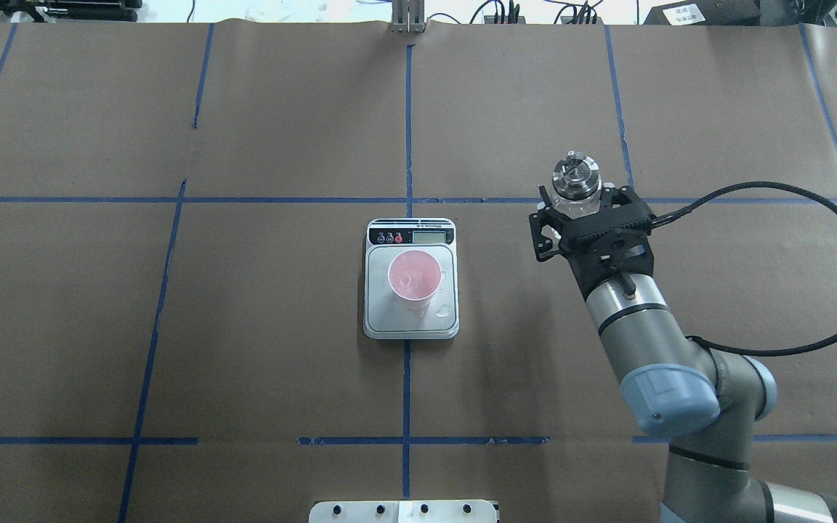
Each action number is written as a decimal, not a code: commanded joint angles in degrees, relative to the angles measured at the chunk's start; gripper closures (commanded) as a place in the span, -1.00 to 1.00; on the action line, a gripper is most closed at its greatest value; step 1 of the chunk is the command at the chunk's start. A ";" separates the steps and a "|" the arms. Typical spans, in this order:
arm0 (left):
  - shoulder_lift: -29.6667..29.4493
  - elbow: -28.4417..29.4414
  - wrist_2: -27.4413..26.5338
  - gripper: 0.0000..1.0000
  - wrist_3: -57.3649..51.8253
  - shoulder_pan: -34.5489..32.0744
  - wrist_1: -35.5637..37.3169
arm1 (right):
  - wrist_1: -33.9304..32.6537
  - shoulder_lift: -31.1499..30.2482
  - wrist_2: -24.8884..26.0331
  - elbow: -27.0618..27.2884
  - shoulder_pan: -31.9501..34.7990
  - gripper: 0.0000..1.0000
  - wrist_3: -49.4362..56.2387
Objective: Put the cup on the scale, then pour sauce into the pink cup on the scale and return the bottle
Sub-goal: 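Carry the upright bottle with the right gripper back to its spot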
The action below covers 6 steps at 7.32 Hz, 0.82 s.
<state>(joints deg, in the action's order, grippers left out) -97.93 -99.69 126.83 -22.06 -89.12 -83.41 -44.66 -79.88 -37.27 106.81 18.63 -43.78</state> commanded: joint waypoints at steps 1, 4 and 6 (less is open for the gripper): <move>0.02 -0.85 0.00 -1.00 0.00 0.00 0.44 | -0.25 -5.28 -5.42 -0.72 5.17 1.00 -4.64; 0.02 -0.85 -0.09 -1.00 0.00 0.00 0.44 | -0.25 -4.59 -8.69 -1.96 6.33 1.00 -22.81; 0.02 -1.38 -0.09 -1.00 0.00 0.00 0.44 | -0.42 -5.28 -9.40 -3.00 6.94 1.00 -24.42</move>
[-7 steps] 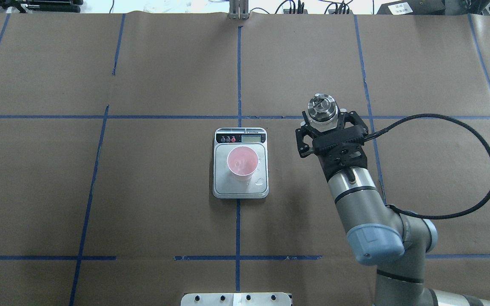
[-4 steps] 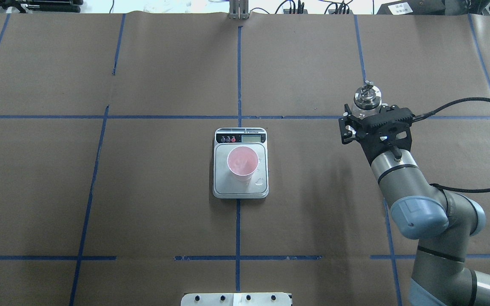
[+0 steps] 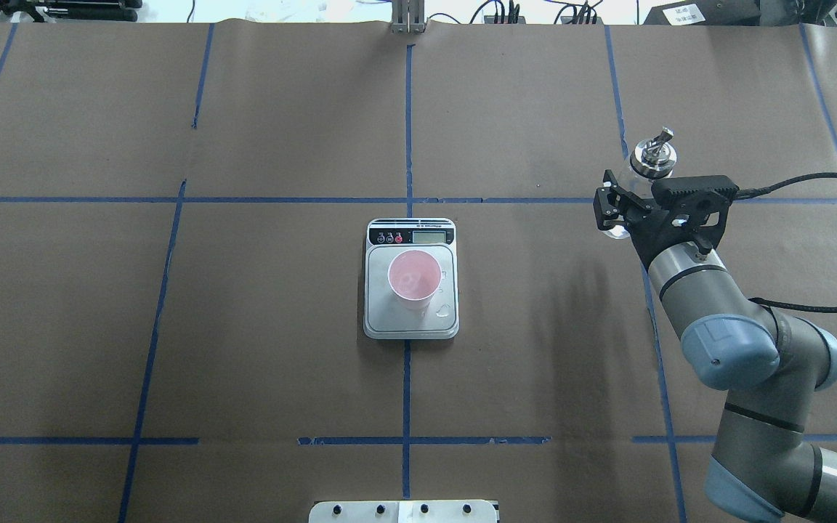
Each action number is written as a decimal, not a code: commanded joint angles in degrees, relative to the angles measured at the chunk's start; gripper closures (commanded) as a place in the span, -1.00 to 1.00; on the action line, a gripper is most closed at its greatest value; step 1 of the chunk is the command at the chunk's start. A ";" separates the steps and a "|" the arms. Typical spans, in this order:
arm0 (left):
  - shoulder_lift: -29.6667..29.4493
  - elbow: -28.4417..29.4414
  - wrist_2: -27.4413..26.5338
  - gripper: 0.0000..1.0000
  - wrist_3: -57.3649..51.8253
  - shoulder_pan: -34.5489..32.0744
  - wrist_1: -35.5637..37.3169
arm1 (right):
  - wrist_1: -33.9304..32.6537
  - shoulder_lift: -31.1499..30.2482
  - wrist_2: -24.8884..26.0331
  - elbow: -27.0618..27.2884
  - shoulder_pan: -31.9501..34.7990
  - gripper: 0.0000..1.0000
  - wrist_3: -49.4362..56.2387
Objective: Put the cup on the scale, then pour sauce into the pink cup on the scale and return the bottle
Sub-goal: 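Carry the upright bottle with the right gripper back to its spot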
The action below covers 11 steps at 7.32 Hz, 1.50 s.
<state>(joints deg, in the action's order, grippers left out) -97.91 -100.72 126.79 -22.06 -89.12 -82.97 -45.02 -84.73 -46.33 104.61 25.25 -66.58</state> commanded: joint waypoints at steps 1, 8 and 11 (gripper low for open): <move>0.00 -0.61 -0.05 -1.00 0.00 0.00 0.00 | 0.37 -1.74 -0.34 -3.51 0.33 1.00 -1.71; 0.00 -1.14 -0.05 -1.00 0.09 0.00 0.00 | 4.15 -3.15 0.01 -8.72 0.15 1.00 -2.06; 0.00 -1.06 -0.14 -1.00 0.09 0.00 0.00 | 4.16 -3.07 -0.08 -8.11 0.07 1.00 -2.06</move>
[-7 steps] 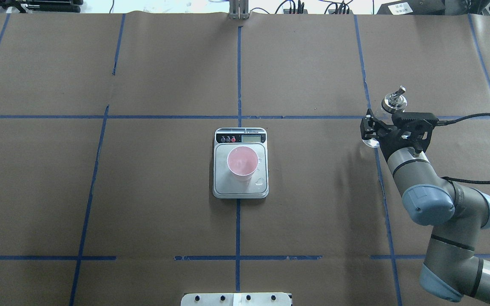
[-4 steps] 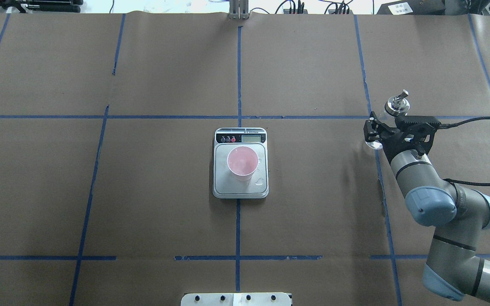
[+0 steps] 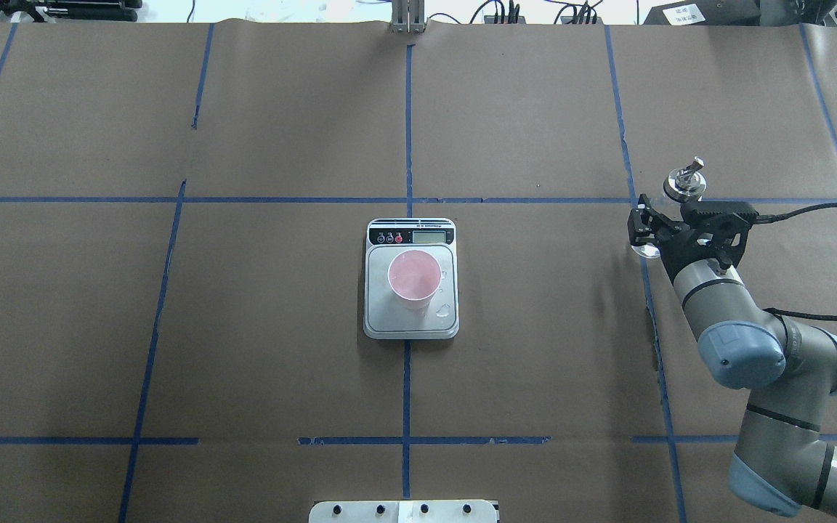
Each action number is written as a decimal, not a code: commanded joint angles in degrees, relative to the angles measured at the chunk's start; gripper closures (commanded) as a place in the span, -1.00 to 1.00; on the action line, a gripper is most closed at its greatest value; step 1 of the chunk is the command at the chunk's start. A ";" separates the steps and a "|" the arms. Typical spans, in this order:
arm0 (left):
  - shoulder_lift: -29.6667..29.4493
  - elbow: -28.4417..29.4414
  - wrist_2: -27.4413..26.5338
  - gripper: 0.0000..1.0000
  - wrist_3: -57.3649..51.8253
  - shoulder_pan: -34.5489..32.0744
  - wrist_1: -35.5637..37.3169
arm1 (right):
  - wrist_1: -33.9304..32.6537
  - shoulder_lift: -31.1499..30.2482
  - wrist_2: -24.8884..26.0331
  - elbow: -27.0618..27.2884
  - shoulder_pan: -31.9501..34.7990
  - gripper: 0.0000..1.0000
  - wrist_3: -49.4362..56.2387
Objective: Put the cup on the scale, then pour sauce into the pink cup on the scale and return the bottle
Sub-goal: 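Carry the upright bottle with the right gripper back to its spot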
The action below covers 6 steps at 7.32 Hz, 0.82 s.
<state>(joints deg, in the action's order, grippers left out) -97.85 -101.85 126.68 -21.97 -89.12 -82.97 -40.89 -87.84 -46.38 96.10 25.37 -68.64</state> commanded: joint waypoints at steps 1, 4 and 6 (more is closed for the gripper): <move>-0.06 0.08 -0.03 -1.00 0.00 0.00 0.00 | 0.03 0.04 -0.02 0.58 -0.06 1.00 0.00; -0.06 0.08 -0.03 -1.00 0.00 0.00 0.00 | 0.02 0.30 -0.02 0.58 -0.41 0.57 -0.09; -0.06 0.08 -0.03 -1.00 -0.09 0.00 0.00 | 0.03 0.30 0.06 0.41 -1.20 -0.89 -0.09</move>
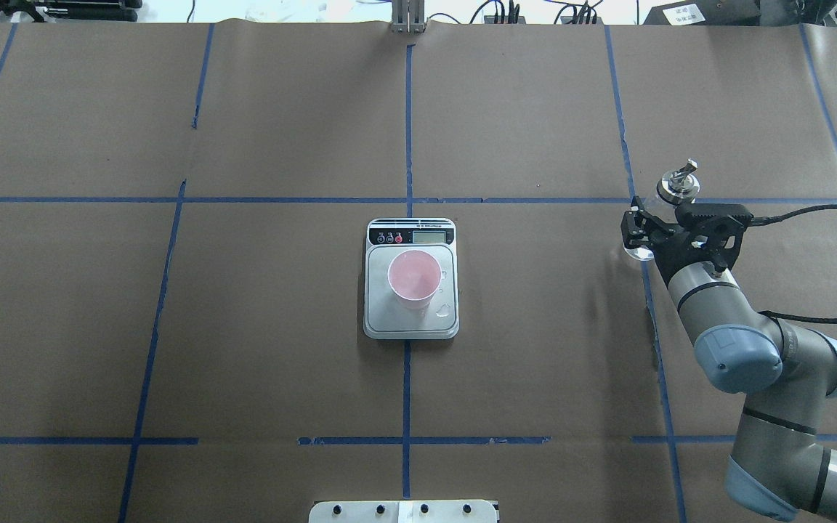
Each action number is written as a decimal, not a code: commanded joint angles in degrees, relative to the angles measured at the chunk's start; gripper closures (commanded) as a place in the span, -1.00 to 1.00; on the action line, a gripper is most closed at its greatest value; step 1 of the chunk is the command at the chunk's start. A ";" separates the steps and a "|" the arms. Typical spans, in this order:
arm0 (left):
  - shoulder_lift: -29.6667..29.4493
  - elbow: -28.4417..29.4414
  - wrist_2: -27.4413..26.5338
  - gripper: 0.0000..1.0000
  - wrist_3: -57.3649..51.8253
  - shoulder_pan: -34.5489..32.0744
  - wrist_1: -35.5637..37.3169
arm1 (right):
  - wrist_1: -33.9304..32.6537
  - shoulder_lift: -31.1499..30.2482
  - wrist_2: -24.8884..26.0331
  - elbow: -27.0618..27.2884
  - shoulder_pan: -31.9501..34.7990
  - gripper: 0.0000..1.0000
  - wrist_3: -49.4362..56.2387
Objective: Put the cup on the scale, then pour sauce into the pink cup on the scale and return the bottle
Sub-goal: 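Carry the upright bottle with the right gripper back to its spot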
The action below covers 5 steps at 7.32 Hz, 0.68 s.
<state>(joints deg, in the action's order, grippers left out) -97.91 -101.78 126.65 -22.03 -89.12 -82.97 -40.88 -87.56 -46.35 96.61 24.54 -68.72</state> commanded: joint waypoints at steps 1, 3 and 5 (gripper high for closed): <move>0.00 0.09 0.00 -1.00 -0.03 0.00 0.00 | 0.09 0.02 0.29 -0.20 -0.45 -1.00 -0.01; -0.09 0.09 0.00 -1.00 -0.03 0.00 0.00 | 0.36 -0.24 0.29 -0.11 -0.37 -1.00 -0.01; -0.09 0.00 0.00 -1.00 -0.03 0.00 0.00 | 0.36 -0.33 0.38 0.94 -0.72 -1.00 -0.01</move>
<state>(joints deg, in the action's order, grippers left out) -97.98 -101.71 126.65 -22.06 -89.12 -82.97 -40.55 -87.80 -46.04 96.83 24.03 -68.73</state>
